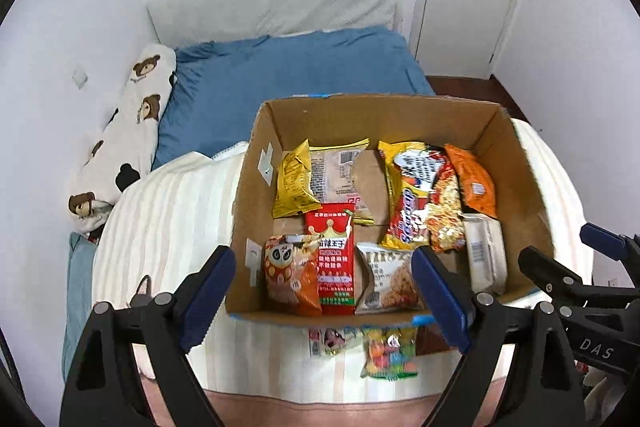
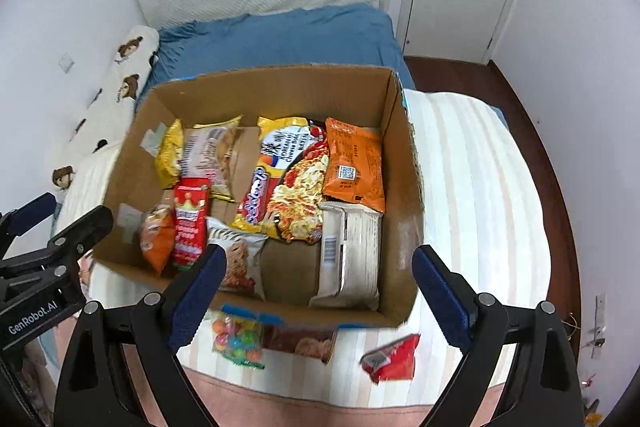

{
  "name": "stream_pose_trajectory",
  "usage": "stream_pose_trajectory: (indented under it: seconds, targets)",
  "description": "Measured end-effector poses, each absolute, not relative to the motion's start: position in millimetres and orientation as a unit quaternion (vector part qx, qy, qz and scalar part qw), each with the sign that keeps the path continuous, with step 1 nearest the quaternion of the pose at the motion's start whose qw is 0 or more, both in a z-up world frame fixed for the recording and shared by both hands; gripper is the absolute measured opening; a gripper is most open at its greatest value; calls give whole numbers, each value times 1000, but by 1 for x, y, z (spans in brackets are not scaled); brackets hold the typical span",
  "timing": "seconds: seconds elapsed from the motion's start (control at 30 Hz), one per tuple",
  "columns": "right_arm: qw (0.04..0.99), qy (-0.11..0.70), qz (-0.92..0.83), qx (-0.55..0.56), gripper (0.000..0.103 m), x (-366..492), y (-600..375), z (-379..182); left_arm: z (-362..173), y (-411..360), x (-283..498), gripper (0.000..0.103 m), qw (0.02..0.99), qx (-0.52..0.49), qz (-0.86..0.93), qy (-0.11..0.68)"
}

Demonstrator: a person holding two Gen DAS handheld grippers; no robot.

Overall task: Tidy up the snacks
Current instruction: 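Grasp the candy-ball bag with left tool while right tool grasps the brown cookie pack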

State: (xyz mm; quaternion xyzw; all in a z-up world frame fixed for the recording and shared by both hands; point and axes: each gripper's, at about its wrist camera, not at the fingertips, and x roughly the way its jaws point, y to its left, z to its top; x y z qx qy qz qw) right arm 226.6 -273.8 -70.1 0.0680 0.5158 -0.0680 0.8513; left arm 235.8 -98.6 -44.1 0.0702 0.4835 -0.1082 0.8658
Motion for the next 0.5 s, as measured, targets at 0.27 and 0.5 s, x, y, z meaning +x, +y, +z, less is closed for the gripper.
stream_pose_trajectory:
  seconds: [0.27,0.5]
  targets:
    - [867,489,-53,81,96,183,-262,-44,-16,-91,194,90,881,53,-118,455]
    - [848,518,-26,111,96,152,-257,-73,-29,-73,163,90,879,26,-116,461]
